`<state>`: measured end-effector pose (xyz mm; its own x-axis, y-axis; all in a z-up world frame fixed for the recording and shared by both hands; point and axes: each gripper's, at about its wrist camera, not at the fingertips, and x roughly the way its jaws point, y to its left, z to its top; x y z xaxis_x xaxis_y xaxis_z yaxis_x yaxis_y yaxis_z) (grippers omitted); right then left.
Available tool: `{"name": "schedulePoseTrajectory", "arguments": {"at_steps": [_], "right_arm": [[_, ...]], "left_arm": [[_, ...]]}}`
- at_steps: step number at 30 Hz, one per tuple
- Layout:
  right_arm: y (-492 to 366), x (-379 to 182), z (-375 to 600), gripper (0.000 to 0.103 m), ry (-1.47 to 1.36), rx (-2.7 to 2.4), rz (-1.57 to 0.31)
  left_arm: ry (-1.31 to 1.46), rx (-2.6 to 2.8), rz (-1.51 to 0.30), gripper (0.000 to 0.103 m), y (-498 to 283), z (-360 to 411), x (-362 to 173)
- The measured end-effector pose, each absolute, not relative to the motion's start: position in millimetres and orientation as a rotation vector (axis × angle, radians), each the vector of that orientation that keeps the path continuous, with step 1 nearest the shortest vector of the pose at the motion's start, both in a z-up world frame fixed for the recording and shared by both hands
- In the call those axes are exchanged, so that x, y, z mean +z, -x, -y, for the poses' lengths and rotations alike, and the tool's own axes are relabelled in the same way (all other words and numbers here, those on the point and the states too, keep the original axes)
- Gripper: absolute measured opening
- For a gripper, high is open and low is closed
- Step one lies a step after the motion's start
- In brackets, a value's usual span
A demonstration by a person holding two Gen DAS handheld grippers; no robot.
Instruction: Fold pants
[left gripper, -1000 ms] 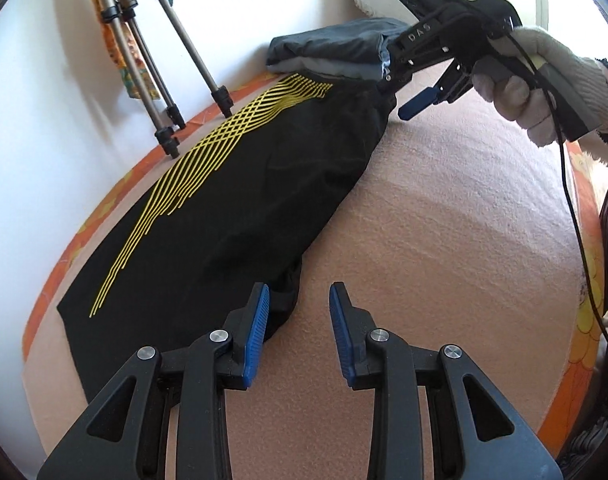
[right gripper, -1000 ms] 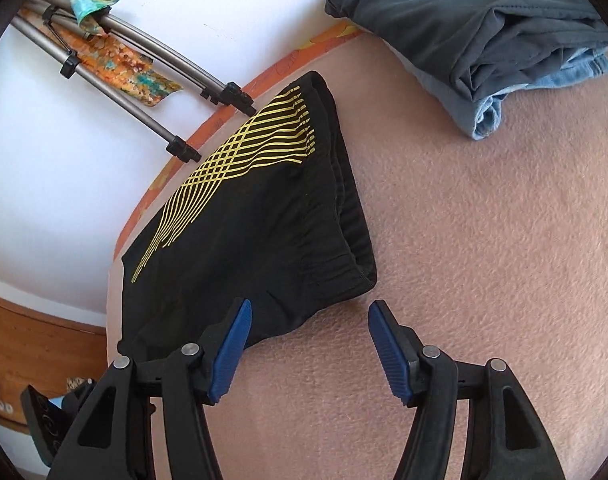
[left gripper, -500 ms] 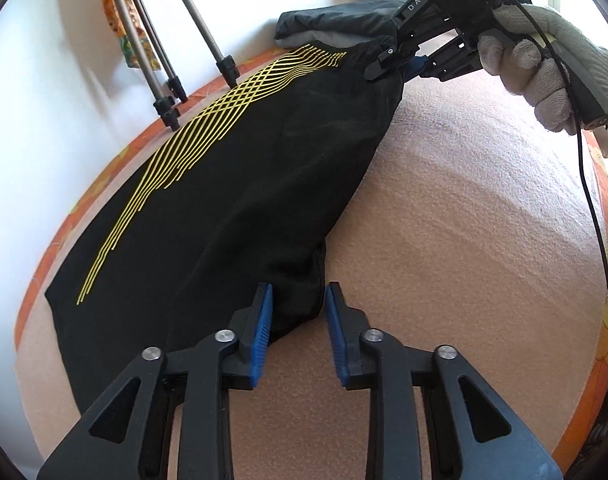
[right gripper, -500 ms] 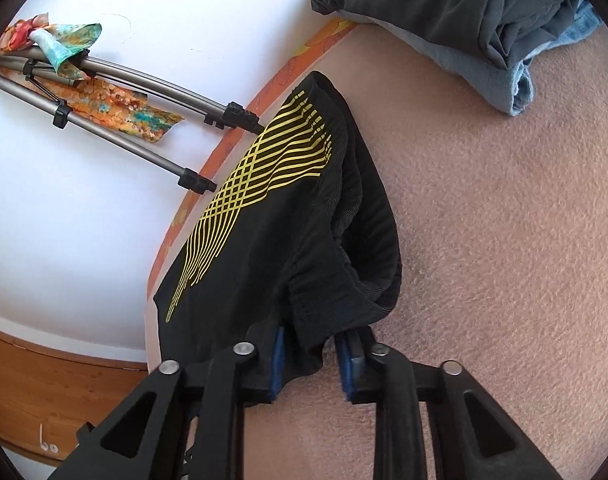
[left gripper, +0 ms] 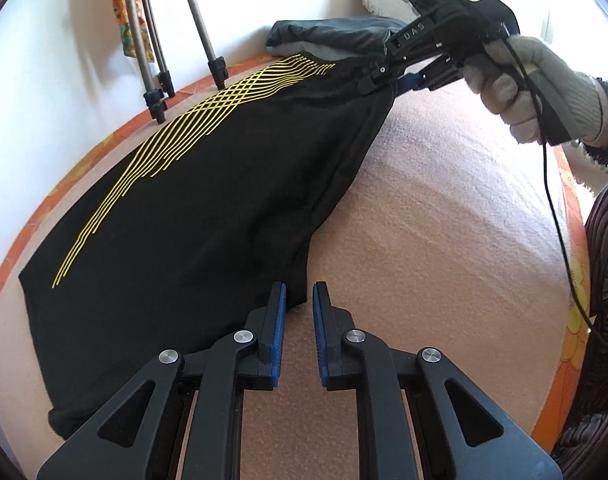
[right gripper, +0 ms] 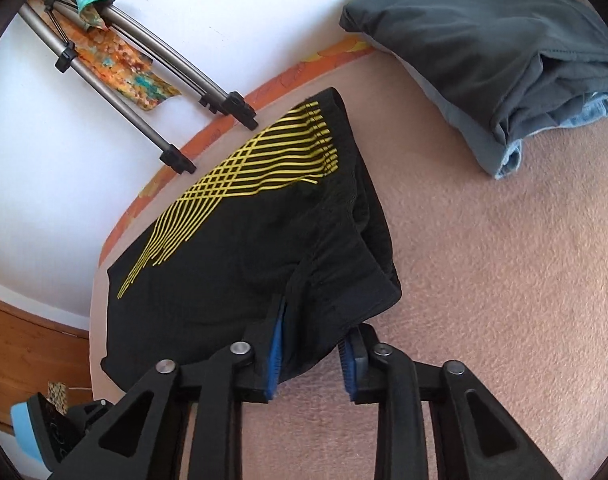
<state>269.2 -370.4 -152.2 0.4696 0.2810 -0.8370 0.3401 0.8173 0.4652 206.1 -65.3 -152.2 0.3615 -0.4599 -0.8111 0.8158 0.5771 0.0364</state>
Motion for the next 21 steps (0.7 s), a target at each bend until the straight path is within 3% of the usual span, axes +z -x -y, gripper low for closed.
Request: {"name": "schedulePoseTrajectory", "arguments": {"at_steps": [2,4,11,21], "right_arm": [[-260,-149,376,0.046,-0.64,-0.036,-1.082],[-251,-146,384,0.049,-0.666,-0.031,-1.048],[-243,-126,381,0.05,-0.59,-0.06,-0.999],[-225,-127,405,0.059,-0.764,-0.07,-0.959]], "left_arm": [[-0.449,-0.879,-0.848,0.012,-203,62,-143],[-0.427,-0.874,-0.833,0.013,-203,60,-132],[-0.38,-0.693,-0.789,0.014,-238,71,-115],[-0.531,-0.692,-0.851,0.014,-241,105,-157]]}}
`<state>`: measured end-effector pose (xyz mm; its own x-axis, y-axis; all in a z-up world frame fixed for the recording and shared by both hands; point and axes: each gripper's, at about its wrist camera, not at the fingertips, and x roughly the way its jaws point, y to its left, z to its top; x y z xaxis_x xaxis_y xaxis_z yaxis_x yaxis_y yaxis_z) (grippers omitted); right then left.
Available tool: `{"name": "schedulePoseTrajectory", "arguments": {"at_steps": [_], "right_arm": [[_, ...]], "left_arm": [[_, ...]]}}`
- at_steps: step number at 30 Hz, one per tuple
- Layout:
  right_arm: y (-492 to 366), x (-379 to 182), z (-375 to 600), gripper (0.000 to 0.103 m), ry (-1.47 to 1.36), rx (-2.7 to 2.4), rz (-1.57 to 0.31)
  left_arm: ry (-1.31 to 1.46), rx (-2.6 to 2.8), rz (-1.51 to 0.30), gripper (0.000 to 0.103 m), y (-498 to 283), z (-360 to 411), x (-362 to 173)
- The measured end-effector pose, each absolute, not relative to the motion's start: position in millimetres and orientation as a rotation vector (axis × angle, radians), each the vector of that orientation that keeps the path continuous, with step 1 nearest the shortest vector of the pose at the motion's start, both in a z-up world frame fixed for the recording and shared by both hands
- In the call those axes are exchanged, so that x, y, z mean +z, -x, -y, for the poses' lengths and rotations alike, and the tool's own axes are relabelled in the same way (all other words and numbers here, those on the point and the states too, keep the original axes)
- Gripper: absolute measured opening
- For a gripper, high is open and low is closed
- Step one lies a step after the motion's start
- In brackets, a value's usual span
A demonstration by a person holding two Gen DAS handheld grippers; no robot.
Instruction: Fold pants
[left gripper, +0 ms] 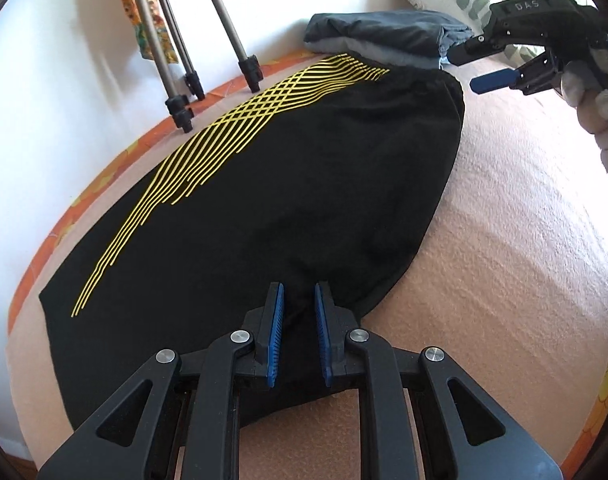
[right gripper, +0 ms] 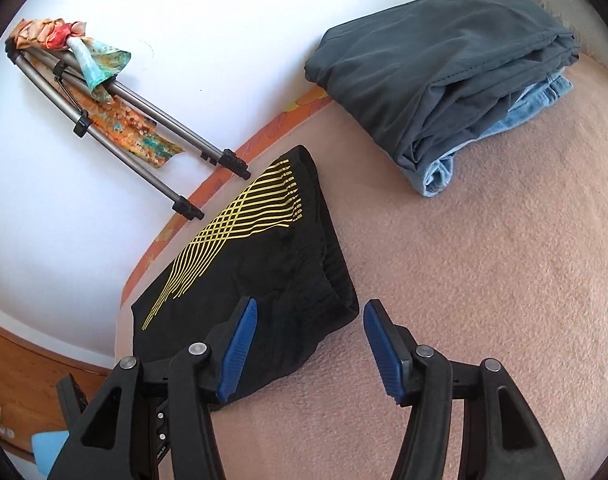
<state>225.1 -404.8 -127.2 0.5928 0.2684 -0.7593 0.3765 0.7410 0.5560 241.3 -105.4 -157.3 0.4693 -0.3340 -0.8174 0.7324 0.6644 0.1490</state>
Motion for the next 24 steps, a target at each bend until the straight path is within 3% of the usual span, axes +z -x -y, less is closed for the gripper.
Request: {"name": "schedulePoseTrajectory", "arguments": {"at_steps": [12,24], "right_arm": [[-304,-136,429,0.059,-0.59,0.06,-1.007],[-341,-161,418,0.057,-0.371,0.134,-1.008]], "left_arm": [[-0.559,-0.714,-0.779,0.014,-227,117,-114],[-0.571,-0.694,-0.774,0.015,-246,156,-125]]}}
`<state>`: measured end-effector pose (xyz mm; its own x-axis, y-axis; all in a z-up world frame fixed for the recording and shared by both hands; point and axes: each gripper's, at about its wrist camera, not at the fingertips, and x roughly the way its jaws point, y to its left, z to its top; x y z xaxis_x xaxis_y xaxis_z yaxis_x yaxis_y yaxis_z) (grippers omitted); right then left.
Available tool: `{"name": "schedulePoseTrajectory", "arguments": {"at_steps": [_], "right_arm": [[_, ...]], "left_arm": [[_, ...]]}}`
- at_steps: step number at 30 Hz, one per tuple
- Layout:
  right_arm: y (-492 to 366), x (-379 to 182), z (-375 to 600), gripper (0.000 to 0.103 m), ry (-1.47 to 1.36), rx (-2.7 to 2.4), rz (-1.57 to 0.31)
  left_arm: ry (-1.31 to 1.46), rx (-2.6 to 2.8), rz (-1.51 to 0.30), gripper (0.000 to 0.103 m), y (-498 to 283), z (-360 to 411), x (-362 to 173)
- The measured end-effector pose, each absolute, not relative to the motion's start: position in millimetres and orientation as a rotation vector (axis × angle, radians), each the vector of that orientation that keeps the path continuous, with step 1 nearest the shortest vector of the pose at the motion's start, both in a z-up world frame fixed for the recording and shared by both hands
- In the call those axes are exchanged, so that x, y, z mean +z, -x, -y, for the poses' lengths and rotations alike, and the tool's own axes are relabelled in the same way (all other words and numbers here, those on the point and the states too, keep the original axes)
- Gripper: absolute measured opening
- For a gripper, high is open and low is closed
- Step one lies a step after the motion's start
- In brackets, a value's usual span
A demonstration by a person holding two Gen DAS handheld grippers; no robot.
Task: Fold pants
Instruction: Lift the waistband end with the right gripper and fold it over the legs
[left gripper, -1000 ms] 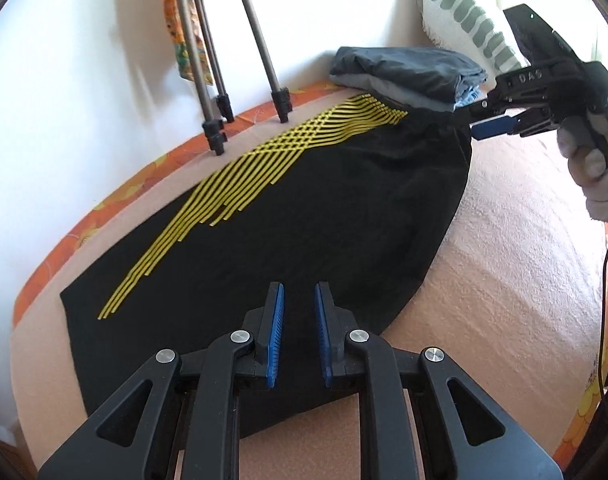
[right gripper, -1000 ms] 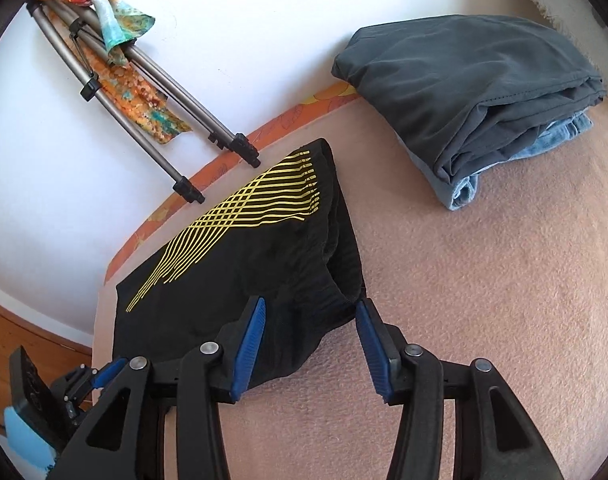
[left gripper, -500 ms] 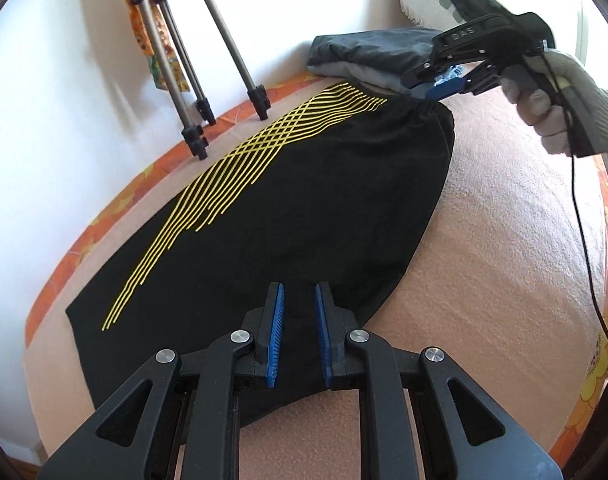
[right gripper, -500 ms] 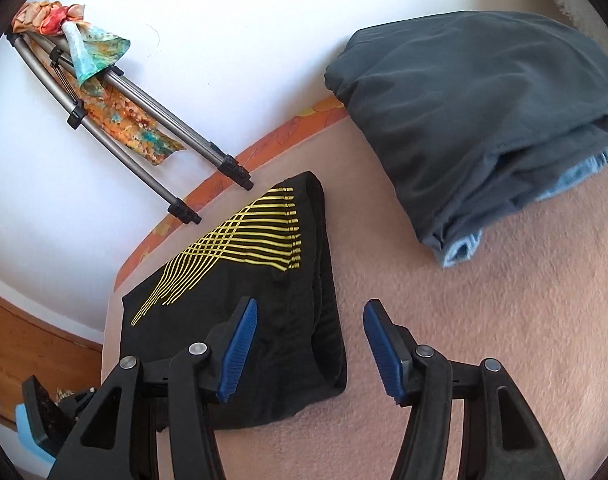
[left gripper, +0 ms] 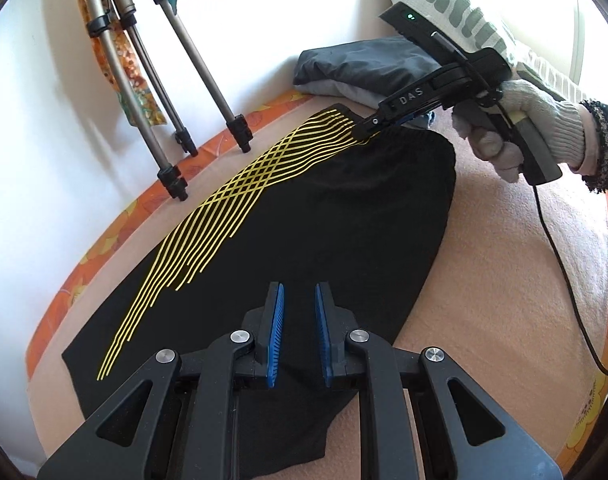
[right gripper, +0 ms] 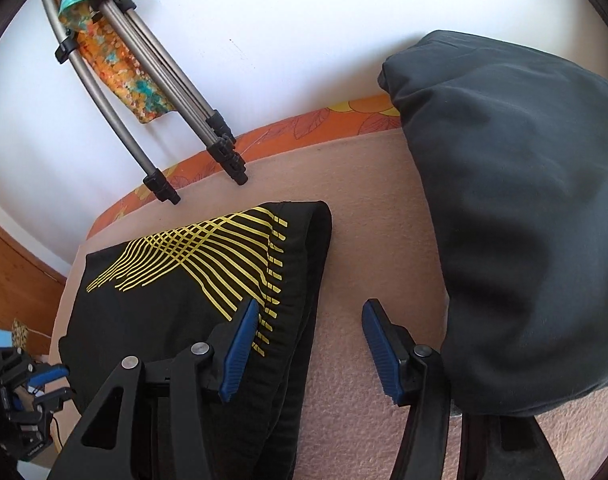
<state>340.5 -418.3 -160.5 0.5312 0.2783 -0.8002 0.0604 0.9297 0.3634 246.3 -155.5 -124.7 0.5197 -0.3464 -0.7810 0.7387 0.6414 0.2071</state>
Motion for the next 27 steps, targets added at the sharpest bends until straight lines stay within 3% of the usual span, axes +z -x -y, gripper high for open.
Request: {"name": "schedulePoseTrajectory", "arguments": {"at_steps": [2,11,15,16,17,20,27], "right_arm": [[-335,-159,419,0.052,-0.379,0.131,-0.987],[-337,-163,410,0.052,-0.417,0.169,-0.979],[-336,-164,395,0.048,-0.353,0.202,-0.97],[-337,-164,394,0.042,-0.346,0.202,-0.97],[-337,-165,394,0.027,-0.351,0.208,-0.974],[-338,-168,397,0.017,-0.394,0.22,-0.987],[-342,-156,404,0.006,-0.531,0.212,-1.021]], "left_arm": [[-0.557,-0.692,-0.79,0.015,-252,158,-130],[-0.566,-0.703,-0.813,0.015,-255,170,-149],[-0.557,-0.7,-0.802,0.015,-256,166,-144],[-0.549,-0.697,-0.797,0.015,-256,164,-141],[-0.541,-0.692,-0.791,0.015,-256,162,-139],[-0.511,-0.672,-0.776,0.015,-260,157,-133],[-0.516,-0.646,-0.802,0.015,-272,154,-147]]}}
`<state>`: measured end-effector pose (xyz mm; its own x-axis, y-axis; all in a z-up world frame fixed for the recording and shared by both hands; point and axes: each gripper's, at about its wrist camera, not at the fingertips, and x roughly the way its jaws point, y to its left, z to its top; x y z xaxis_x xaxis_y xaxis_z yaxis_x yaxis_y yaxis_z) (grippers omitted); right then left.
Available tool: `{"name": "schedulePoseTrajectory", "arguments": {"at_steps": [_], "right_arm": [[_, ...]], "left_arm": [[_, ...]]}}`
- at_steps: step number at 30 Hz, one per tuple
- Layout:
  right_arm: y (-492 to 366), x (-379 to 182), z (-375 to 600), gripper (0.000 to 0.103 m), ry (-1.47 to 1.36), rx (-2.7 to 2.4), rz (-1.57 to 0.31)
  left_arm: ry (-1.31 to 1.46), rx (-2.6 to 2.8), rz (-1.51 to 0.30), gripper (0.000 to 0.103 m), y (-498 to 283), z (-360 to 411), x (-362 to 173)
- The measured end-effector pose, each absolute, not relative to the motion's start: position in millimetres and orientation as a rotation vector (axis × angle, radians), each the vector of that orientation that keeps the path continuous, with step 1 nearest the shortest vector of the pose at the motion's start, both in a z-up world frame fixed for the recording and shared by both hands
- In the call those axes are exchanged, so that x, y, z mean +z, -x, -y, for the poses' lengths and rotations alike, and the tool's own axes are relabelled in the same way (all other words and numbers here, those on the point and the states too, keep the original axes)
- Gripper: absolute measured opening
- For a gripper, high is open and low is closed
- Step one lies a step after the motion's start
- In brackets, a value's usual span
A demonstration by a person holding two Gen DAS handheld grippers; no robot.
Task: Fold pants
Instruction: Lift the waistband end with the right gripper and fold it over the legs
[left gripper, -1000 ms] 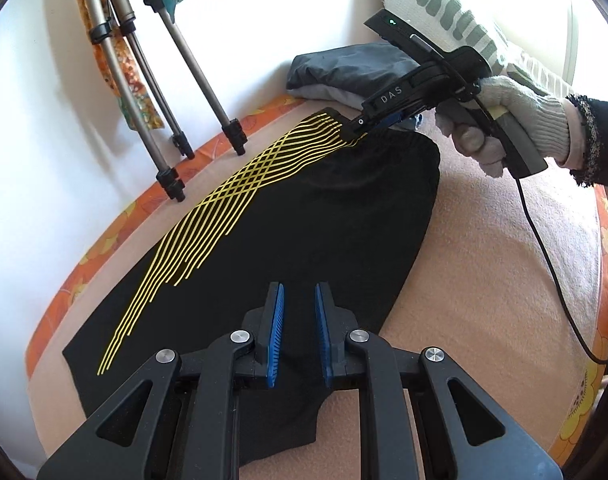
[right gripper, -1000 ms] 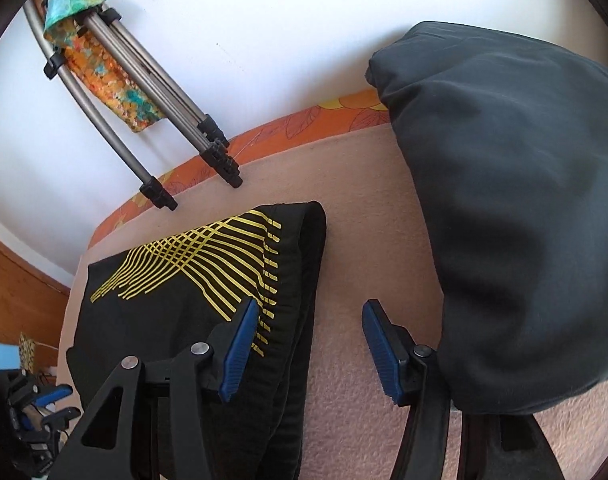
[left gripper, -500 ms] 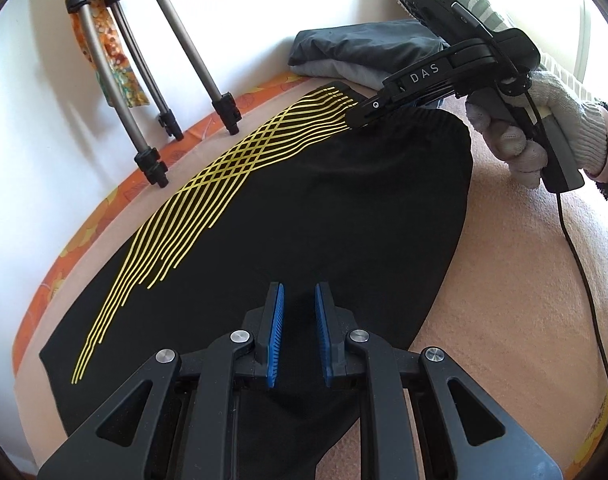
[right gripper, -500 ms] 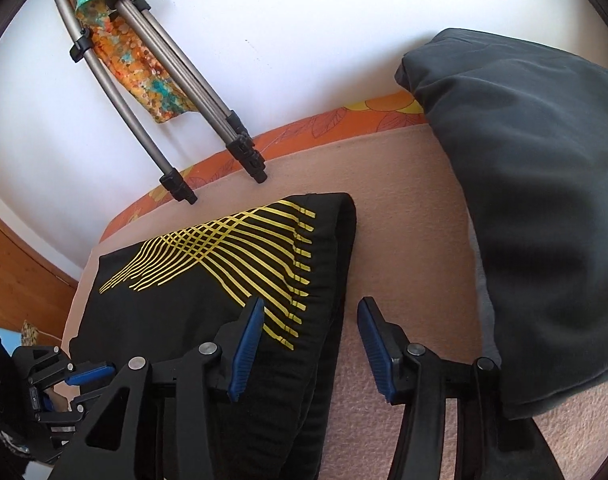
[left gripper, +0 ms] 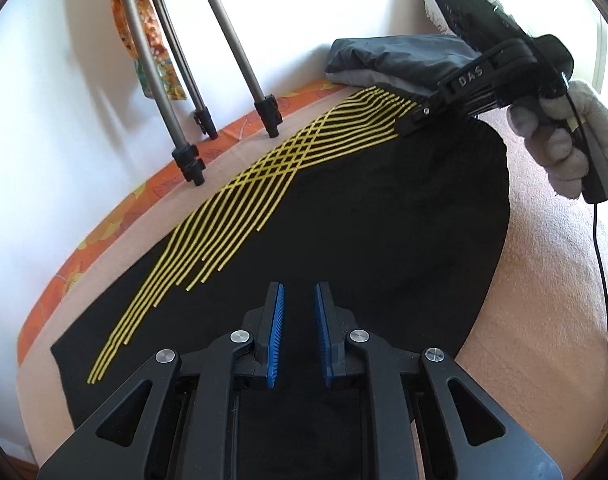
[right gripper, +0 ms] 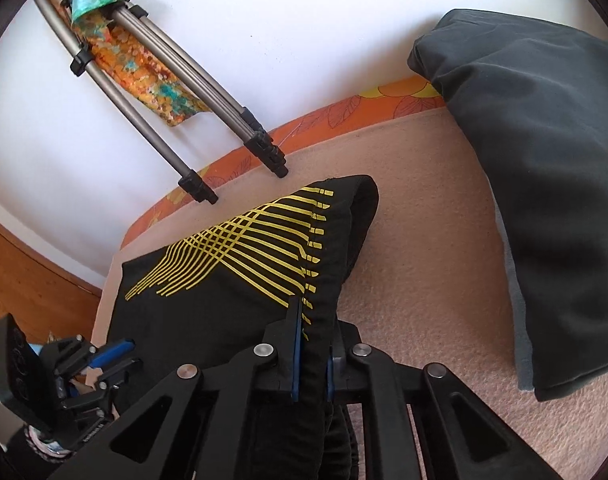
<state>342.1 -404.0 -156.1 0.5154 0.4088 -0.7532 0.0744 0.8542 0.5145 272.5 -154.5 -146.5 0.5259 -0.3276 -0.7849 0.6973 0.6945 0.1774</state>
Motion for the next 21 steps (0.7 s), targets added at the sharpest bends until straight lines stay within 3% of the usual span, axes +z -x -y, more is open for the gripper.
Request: {"name": "schedulePoseTrajectory", "arguments": {"at_steps": [7,12,21], "right_arm": [[-347,-120,391,0.006,-0.561,0.213,-1.017],[-348,-91,371,0.006,-0.538,0.224,-1.005],[-356,-46,306,0.006,-0.425,0.225,-0.99]], "left_arm": [[-0.53,-0.669,-0.817,0.015,-272,157,-165],[-0.492,-0.673,-0.791,0.015,-267,144,-150],[-0.412,-0.567,-0.742,0.015,-251,54,-116]]}}
